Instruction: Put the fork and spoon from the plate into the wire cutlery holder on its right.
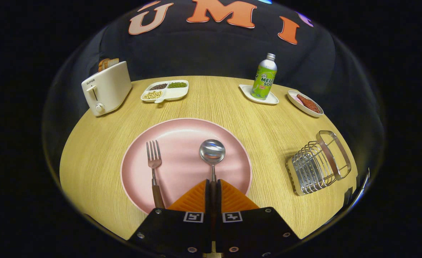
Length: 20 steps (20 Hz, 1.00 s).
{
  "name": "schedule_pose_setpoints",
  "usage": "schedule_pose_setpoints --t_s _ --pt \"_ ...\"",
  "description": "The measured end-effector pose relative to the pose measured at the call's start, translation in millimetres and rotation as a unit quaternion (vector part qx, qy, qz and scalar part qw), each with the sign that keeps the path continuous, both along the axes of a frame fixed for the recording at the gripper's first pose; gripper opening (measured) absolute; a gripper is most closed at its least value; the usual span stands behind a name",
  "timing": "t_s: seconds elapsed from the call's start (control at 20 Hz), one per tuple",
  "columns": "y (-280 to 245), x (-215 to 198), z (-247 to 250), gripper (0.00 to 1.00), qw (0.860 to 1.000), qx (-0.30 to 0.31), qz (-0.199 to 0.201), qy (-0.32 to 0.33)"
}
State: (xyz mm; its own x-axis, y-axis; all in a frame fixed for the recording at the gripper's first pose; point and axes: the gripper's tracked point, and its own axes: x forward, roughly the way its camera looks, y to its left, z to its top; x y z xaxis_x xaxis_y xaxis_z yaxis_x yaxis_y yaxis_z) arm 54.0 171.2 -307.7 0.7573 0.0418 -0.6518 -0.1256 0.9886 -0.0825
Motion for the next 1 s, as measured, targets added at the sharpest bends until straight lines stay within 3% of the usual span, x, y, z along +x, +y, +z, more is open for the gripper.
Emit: schedule_pose_setpoints --t_s 0.55,1.0 --pt "-4 0 47 0.03 0.999 0.045 0.011 -0.024" --pt "-60 1 121 0.03 0.996 0.049 0.030 -0.068"
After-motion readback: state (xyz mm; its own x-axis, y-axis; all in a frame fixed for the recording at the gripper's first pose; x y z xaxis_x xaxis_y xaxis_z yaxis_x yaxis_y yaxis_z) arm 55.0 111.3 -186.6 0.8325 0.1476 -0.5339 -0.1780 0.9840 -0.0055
